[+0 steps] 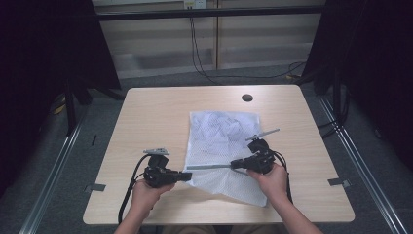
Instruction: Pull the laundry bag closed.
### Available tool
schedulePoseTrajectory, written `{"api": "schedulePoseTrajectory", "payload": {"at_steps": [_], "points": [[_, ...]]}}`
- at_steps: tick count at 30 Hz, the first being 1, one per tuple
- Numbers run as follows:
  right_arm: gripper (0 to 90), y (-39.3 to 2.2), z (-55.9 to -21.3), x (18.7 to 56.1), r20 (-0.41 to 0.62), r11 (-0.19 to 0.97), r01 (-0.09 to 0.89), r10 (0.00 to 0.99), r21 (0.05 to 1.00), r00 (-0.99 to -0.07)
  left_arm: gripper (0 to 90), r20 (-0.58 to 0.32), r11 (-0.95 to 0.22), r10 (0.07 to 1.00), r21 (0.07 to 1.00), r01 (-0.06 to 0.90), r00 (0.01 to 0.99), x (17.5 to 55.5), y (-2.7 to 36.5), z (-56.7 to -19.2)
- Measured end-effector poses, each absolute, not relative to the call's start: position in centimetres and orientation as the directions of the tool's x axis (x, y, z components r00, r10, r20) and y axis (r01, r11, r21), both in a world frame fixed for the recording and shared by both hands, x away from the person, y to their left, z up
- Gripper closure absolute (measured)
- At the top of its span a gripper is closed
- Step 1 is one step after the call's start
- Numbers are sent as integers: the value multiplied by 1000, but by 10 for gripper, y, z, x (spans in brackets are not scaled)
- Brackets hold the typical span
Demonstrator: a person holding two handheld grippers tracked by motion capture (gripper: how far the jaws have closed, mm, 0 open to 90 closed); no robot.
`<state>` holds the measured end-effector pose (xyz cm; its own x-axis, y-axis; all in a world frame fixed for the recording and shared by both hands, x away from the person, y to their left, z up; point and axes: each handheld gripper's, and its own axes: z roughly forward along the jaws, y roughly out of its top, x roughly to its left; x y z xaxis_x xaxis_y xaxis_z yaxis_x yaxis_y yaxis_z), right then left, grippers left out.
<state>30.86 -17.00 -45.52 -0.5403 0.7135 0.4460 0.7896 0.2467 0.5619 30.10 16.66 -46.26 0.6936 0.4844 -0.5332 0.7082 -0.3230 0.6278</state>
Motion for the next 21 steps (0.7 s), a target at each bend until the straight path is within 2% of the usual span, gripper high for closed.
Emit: {"api": "schedulePoseTrajectory", "payload": {"at_steps": [21], "points": [[871,-179,-455,310,444,235,794,724,560,-527,888,-518,-344,487,626,699,703,301,165,-463]]}}
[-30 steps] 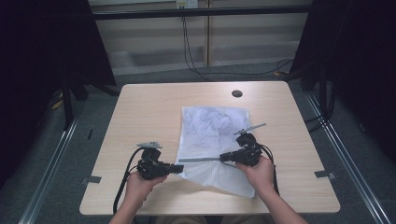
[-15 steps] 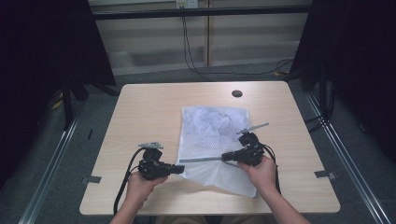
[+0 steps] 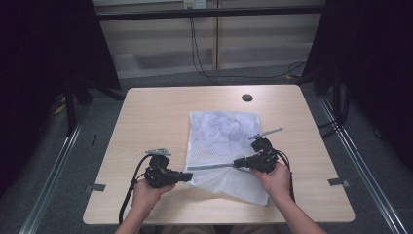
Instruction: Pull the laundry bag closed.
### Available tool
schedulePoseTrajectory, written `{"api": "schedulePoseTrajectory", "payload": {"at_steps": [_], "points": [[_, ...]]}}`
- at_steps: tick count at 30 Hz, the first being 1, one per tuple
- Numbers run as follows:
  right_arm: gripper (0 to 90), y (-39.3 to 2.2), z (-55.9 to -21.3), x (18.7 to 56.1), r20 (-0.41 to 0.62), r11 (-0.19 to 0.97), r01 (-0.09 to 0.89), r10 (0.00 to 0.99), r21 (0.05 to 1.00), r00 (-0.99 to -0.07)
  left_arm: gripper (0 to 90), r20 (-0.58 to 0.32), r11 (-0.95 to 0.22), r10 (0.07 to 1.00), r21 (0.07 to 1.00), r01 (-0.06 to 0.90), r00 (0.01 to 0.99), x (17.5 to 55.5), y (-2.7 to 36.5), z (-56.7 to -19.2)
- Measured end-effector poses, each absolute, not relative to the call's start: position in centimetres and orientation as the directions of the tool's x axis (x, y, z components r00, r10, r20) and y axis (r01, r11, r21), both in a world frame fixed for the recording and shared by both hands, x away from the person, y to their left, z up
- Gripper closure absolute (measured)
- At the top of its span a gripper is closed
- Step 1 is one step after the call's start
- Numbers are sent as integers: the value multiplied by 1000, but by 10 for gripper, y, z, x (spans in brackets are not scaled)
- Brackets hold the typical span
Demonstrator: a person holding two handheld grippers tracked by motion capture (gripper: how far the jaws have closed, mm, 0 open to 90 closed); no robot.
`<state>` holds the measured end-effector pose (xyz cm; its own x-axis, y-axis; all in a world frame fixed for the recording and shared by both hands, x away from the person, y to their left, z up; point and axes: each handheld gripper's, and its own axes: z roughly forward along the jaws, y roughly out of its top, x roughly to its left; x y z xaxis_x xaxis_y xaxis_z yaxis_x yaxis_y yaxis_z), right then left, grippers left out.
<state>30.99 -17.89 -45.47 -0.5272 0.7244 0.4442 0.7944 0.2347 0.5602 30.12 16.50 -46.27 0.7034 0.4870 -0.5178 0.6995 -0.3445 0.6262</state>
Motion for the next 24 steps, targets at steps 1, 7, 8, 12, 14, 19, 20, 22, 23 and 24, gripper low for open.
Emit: {"api": "schedulePoseTrajectory", "payload": {"at_steps": [1,7,8,12,14,19,20,22,23,24], "points": [[871,-179,-455,310,443,236,793,724,561,-529,888,-520,-344,486,625,701,702,301,165,-463],[871,-180,-455,310,441,239,793,724,560,-530,888,-516,-351,489,622,700,703,301,164,-463],[871,-180,-455,309,442,238,795,725,558,-528,888,-519,-349,489,620,702,701,301,163,-463],[871,-181,-455,309,439,241,792,725,560,-531,889,-516,-350,488,623,699,704,301,163,-463],[871,-181,-454,309,433,243,793,730,558,-529,888,-516,-350,489,623,700,704,301,163,-463],[871,-182,-455,309,437,243,792,726,560,-531,888,-514,-352,491,621,700,703,301,163,-463],[871,-182,-455,309,437,243,792,725,560,-531,889,-515,-352,491,621,700,703,301,163,-463],[871,-182,-455,309,437,244,793,726,558,-531,888,-512,-355,491,622,698,705,301,163,-463],[871,-182,-455,309,438,244,794,726,557,-530,889,-512,-353,493,621,700,704,301,163,-463],[871,-182,-455,309,442,242,796,725,554,-528,888,-516,-353,491,619,702,702,301,163,-463]]}}
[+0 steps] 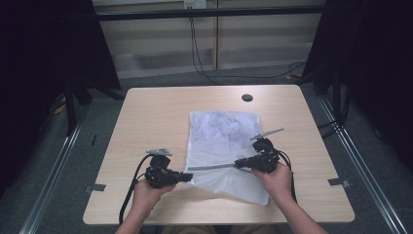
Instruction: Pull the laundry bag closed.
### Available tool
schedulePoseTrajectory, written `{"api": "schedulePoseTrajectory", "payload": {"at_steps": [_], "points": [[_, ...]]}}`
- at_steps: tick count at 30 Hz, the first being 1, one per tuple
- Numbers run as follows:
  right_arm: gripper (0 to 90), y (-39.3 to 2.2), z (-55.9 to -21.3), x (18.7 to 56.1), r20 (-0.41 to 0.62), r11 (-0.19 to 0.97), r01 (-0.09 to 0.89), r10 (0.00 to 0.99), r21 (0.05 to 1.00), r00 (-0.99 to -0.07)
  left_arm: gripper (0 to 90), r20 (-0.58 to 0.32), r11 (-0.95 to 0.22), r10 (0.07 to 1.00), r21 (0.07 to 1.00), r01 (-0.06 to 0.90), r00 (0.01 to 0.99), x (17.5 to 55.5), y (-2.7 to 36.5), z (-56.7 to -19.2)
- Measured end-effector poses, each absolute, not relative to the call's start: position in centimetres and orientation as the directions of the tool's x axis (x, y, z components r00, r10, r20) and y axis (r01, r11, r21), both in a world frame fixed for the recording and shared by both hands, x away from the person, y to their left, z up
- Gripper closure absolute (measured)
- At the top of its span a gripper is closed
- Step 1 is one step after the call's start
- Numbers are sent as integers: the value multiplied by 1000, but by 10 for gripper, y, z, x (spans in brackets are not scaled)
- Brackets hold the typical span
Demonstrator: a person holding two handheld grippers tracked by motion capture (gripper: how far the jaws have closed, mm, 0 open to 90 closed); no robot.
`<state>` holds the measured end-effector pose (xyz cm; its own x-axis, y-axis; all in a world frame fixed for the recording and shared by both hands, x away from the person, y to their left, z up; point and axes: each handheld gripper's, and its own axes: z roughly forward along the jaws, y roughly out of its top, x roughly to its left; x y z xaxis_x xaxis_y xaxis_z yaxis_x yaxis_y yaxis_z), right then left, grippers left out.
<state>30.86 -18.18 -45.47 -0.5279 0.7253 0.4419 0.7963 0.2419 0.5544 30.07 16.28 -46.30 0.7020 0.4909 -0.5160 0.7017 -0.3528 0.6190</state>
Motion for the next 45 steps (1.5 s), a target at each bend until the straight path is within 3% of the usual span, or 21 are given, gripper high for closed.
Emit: {"api": "schedulePoseTrajectory", "payload": {"at_steps": [45], "points": [[872,-192,-457,307,418,238,797,749,555,-514,891,-530,-362,485,603,711,696,300,162,-464]]}}
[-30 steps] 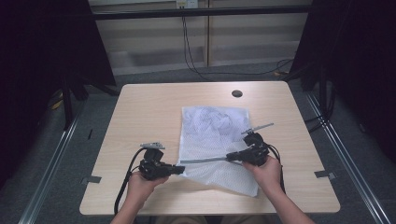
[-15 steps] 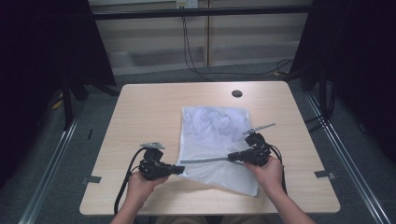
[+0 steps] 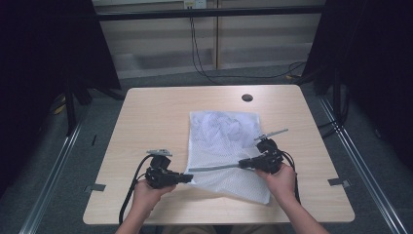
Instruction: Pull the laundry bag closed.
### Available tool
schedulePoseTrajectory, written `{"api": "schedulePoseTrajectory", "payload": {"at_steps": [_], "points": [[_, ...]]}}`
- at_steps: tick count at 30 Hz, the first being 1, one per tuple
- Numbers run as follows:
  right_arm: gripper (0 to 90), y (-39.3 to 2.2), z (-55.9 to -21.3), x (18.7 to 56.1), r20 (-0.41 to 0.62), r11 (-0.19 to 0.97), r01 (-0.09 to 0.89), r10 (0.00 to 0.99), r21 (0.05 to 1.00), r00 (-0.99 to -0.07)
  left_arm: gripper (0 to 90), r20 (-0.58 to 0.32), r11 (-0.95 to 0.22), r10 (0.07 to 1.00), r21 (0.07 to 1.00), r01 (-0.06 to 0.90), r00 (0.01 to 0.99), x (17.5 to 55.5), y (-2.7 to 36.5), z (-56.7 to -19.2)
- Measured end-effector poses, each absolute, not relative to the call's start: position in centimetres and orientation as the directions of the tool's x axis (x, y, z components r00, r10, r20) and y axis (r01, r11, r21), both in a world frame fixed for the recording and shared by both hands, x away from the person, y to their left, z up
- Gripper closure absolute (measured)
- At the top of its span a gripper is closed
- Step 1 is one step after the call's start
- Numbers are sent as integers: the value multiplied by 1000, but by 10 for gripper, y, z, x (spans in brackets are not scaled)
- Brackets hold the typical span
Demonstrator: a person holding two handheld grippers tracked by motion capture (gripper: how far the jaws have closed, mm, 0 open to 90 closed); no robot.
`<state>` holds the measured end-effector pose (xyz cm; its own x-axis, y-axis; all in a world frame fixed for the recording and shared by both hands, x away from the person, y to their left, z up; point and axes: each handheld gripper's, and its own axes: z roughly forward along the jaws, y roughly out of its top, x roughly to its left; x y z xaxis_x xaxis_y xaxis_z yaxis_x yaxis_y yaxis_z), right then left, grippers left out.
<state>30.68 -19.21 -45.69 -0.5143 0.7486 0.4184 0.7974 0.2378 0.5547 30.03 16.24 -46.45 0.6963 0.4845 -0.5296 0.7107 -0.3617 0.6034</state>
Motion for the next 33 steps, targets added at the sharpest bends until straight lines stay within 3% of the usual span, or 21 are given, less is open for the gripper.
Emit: {"api": "schedulePoseTrajectory", "payload": {"at_steps": [29,32,33], "points": [[874,-199,-454,306,434,232,805,743,547,-509,893,-536,-367,479,597,714,695,300,164,-464],[874,-201,-454,305,421,243,801,747,547,-515,893,-513,-373,503,597,710,695,301,166,-465],[874,-202,-453,304,333,274,800,801,534,-497,894,-506,-353,530,598,720,680,302,172,-465]]}}
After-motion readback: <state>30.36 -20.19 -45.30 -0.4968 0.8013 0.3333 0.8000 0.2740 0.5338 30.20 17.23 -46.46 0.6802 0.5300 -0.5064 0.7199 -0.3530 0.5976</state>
